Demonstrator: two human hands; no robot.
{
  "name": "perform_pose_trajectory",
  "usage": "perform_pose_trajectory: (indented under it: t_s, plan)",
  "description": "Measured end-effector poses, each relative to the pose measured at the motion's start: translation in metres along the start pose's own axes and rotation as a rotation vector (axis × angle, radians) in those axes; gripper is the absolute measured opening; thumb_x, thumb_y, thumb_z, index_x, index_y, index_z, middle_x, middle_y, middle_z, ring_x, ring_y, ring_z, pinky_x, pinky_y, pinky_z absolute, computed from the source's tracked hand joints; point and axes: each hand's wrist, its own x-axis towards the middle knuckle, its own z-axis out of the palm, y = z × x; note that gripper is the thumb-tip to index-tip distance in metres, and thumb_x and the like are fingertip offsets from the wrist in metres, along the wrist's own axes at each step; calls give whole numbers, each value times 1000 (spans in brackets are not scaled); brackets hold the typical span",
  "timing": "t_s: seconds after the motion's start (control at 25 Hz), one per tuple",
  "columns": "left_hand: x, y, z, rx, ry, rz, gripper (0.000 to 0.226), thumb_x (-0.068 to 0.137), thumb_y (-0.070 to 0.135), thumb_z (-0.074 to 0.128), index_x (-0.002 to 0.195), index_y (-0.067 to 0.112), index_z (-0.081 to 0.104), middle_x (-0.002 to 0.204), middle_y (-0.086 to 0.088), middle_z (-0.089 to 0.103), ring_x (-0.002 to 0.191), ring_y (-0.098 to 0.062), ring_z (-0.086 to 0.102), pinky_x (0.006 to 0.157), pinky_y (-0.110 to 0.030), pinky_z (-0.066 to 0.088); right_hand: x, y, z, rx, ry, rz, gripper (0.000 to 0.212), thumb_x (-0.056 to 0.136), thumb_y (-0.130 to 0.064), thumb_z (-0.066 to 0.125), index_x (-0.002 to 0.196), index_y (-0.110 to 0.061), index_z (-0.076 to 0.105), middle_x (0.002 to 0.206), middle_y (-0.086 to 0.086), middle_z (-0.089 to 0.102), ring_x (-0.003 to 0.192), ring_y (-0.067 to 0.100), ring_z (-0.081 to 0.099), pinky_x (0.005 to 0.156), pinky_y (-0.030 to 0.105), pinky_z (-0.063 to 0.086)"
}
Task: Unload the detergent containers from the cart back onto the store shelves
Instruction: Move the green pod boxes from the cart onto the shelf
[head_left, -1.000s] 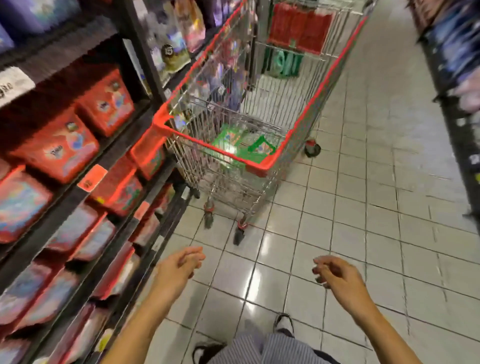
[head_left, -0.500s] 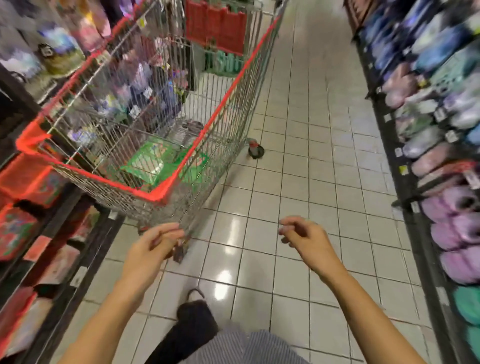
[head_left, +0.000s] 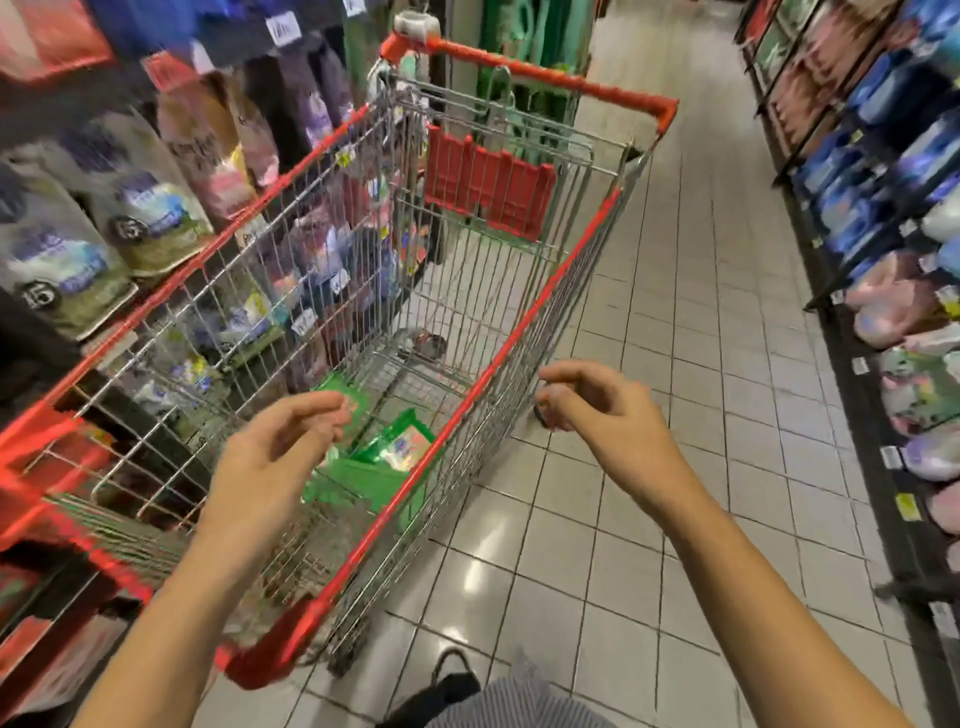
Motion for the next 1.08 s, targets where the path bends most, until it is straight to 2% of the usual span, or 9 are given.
perform_pose_trajectory:
  t_s: [0.16, 0.28, 0.4, 0.48, 0.64, 0.8, 0.92, 1.0, 1.08]
  plan:
    - [66, 6, 14, 8, 56, -46, 23, 94, 1, 53, 110, 13, 65, 100, -3, 72, 87, -3, 65, 75, -13, 49, 90, -15, -2, -72, -65, -52, 24, 92, -3, 57, 89, -26, 65, 86, 11, 69, 72, 9, 62, 68, 23, 52]
    - [104, 2, 24, 25, 149, -80, 22, 95, 2, 53, 109, 14, 66, 97, 0, 72, 86, -5, 65, 70, -9, 47, 158, -18, 5, -115, -120, -29, 26, 92, -4, 57, 84, -27, 63, 93, 21, 70, 79, 23, 64, 76, 39, 54]
    - [144, -6, 32, 36, 283, -110, 21, 94, 6, 55, 104, 21, 67, 93, 9, 73, 79, 9, 64, 67, -3, 46, 237, -15, 16, -172, -280, -26, 15, 93, -7, 57, 91, -19, 65, 95, 17, 71, 77, 21, 63, 66, 26, 52]
    - [168, -11, 38, 55, 373, -148, 21, 93, 8, 58, 100, 26, 67, 92, 11, 72, 80, 8, 65, 67, -5, 46, 288, -10, 29, -261, -388, -52, 12, 93, -8, 57, 100, -14, 66, 94, 13, 71, 77, 18, 63, 63, 20, 52]
    - [216, -31, 54, -27, 493, -340, 19, 94, 5, 56, 97, 22, 66, 94, 1, 70, 85, -11, 63, 74, -18, 49, 375, 1, 62, -377, -644, -85, 9, 93, -10, 57, 98, -12, 64, 93, 15, 70, 79, 26, 66, 73, 32, 56]
    - [254, -68, 49, -197, 645, -552, 15, 91, 6, 60, 96, 18, 67, 89, 0, 69, 80, -8, 62, 72, -20, 49, 428, 25, 108, -496, -817, -108, 14, 94, -11, 54, 83, -14, 62, 78, 11, 66, 70, 23, 59, 65, 36, 51]
    - [281, -111, 31, -205, 738, -629, 14, 92, 7, 61, 101, 16, 66, 85, 1, 66, 77, -8, 60, 66, -19, 47, 451, 51, 149, -562, -924, -64, 22, 97, -14, 51, 92, 4, 61, 82, 17, 63, 75, 22, 57, 75, 45, 53]
    - [295, -140, 20, -190, 775, -683, 13, 92, 6, 59, 97, 15, 65, 80, 0, 62, 74, -10, 57, 65, -22, 45, 460, 70, 173, -567, -966, -8, 24, 99, -14, 49, 90, 6, 59, 83, 18, 59, 76, 23, 54, 72, 41, 49]
    - [301, -171, 13, -145, 799, -757, 21, 93, 3, 55, 77, 17, 61, 73, -3, 56, 70, -18, 51, 64, -27, 40, 467, 89, 196, -609, -1011, 34, 26, 100, -16, 47, 82, 1, 55, 79, 19, 56, 73, 23, 52, 68, 33, 43]
